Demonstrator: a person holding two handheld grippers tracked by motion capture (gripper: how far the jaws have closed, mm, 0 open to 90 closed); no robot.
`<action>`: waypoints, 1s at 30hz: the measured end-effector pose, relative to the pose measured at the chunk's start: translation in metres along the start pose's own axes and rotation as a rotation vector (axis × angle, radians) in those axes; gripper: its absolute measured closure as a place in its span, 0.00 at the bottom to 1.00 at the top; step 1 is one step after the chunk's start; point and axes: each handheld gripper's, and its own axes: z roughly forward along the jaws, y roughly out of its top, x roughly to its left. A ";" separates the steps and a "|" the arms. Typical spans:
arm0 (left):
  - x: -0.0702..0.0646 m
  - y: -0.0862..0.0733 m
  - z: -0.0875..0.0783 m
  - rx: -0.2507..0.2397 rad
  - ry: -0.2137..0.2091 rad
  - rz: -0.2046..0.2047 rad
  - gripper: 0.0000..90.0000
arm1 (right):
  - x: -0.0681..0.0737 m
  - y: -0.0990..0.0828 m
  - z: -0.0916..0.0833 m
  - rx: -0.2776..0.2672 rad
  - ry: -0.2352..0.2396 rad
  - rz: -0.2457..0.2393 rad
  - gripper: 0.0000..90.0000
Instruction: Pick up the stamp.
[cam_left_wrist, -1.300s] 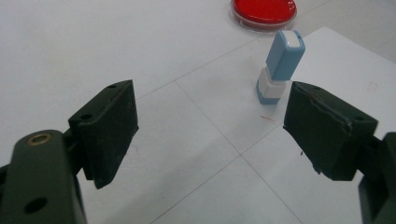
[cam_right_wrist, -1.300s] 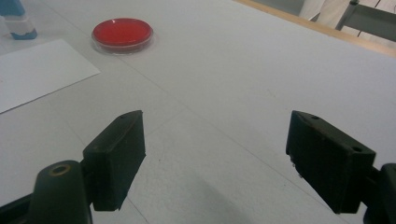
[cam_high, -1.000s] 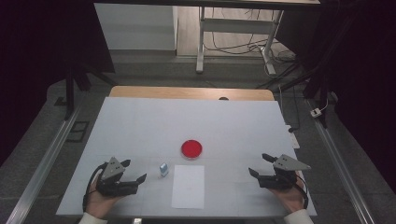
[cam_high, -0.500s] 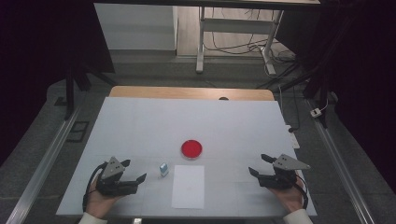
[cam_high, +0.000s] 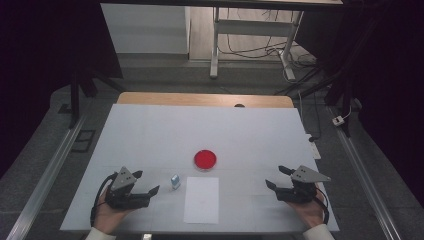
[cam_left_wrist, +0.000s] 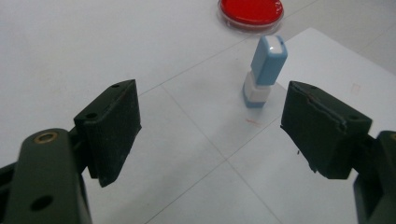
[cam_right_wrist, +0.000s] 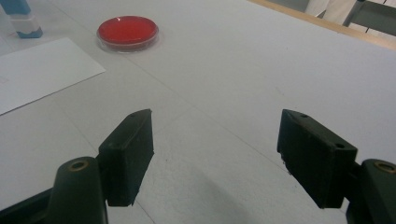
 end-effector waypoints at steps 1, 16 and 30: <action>-0.001 0.001 0.000 -0.001 -0.001 0.001 0.22 | 0.000 0.000 0.000 0.000 0.000 0.000 0.30; -0.013 0.016 0.005 0.003 -0.027 0.015 0.22 | 0.002 0.000 0.002 0.002 -0.002 -0.004 0.30; -0.024 0.028 0.021 0.035 -0.038 0.036 0.22 | 0.002 0.000 0.002 0.001 -0.004 -0.002 0.30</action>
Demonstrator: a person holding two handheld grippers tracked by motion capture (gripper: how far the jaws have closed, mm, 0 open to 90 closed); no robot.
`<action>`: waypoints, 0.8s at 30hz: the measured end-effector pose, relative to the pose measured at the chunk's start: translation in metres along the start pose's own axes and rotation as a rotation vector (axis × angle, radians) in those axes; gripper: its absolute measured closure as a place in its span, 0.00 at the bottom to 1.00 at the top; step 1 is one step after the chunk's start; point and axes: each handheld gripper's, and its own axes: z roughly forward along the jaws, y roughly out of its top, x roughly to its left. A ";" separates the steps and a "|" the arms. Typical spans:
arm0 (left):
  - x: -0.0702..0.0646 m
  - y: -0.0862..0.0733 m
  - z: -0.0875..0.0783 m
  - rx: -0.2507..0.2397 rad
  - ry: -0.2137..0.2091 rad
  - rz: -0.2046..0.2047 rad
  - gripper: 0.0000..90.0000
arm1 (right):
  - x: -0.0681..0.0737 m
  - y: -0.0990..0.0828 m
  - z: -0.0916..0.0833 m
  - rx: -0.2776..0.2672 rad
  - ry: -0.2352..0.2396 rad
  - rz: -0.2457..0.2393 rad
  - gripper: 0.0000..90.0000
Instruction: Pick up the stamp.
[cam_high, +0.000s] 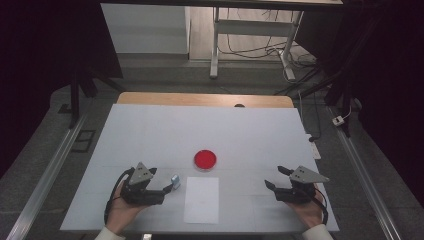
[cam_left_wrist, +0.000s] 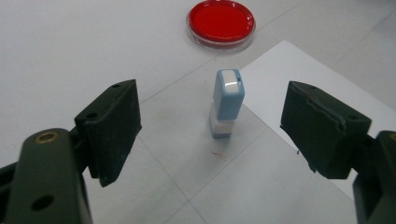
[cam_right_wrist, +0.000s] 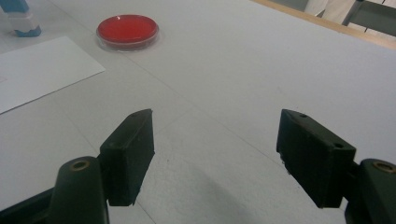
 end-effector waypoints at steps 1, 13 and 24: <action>-0.001 0.001 0.002 0.004 0.002 0.001 0.22 | 0.000 0.000 0.000 0.001 -0.002 0.000 0.30; -0.007 0.009 0.020 0.042 0.022 0.032 0.23 | 0.000 -0.001 0.000 0.004 -0.003 0.002 0.30; -0.010 0.012 0.034 0.078 0.039 0.069 0.33 | 0.000 -0.001 0.002 0.007 -0.003 -0.001 0.30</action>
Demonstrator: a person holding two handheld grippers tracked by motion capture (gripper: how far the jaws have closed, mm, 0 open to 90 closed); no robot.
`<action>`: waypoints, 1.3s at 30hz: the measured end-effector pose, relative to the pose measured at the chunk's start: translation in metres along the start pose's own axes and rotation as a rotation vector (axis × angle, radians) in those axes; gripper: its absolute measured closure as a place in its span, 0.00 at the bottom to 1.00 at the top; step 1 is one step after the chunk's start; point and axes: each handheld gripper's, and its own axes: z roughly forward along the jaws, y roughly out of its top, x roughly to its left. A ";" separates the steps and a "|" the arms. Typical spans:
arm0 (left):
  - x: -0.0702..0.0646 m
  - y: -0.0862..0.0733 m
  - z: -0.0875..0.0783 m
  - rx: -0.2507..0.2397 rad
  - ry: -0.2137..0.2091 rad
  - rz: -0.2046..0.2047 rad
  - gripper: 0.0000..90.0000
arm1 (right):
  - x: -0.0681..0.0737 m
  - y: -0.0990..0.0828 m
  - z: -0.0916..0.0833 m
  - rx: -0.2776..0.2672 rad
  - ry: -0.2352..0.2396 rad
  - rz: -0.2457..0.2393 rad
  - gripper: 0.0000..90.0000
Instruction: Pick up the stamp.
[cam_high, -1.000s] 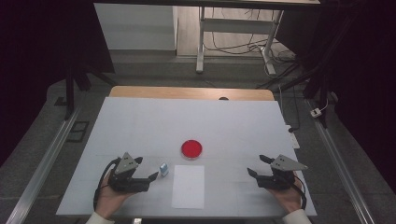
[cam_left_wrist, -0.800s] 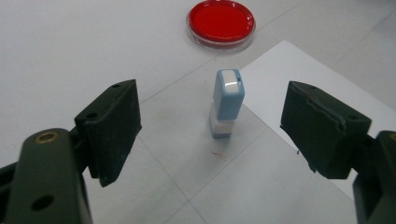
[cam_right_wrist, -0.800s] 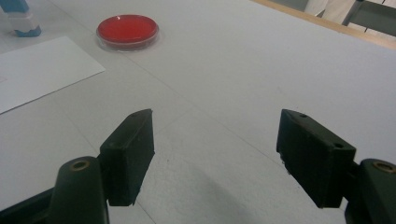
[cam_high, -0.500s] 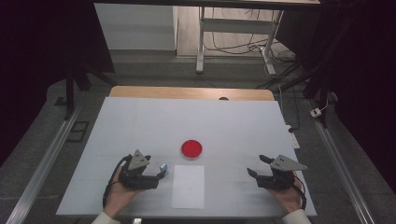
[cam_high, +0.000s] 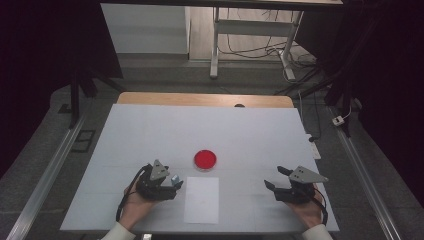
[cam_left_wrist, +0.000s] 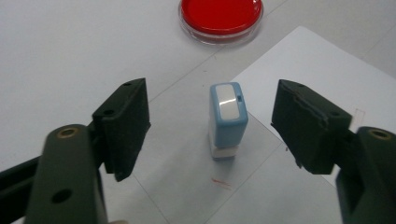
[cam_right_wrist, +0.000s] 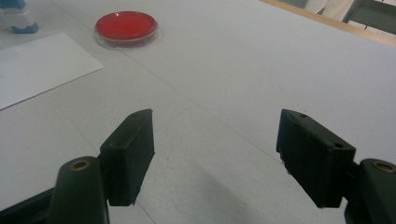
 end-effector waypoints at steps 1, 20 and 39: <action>0.000 0.000 0.000 0.002 -0.002 0.004 0.35 | 0.000 0.000 0.000 0.000 0.000 0.000 0.31; -0.004 -0.003 0.003 -0.005 0.001 0.032 0.64 | 0.000 0.000 0.000 0.007 -0.005 0.001 0.30; -0.004 -0.004 0.002 -0.003 -0.026 0.029 0.83 | -0.001 -0.001 0.001 0.007 -0.002 0.000 0.31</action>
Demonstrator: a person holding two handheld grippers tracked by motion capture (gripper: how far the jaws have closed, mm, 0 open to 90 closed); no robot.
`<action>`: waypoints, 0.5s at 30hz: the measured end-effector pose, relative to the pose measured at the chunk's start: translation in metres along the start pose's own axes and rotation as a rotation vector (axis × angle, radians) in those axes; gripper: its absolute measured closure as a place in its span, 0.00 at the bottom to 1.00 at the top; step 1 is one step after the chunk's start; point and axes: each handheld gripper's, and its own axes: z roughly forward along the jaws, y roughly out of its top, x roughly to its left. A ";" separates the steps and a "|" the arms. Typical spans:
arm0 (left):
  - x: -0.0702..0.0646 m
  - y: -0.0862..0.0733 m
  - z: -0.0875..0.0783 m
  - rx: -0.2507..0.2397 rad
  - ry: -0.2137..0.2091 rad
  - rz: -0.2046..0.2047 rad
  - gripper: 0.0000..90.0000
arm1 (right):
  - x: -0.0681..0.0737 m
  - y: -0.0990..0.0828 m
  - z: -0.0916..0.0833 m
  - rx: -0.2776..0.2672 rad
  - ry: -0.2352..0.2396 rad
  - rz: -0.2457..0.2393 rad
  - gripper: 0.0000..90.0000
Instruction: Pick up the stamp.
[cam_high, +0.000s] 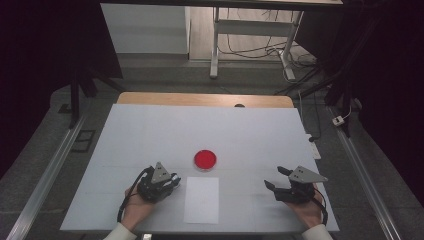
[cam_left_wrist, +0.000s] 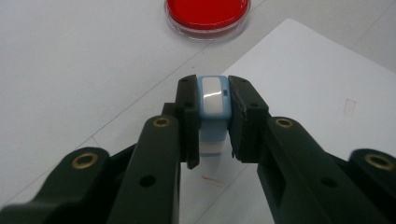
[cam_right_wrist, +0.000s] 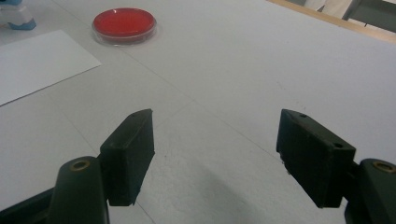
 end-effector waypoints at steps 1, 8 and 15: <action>0.000 0.000 0.000 0.000 0.001 -0.001 0.83 | 0.000 0.000 0.000 0.000 0.000 0.000 0.30; 0.000 0.000 -0.001 -0.008 0.002 -0.004 0.83 | 0.000 0.000 0.000 0.001 -0.001 -0.001 0.31; 0.001 0.000 -0.003 -0.017 -0.006 -0.011 0.83 | 0.000 0.000 0.000 0.001 -0.001 0.000 0.31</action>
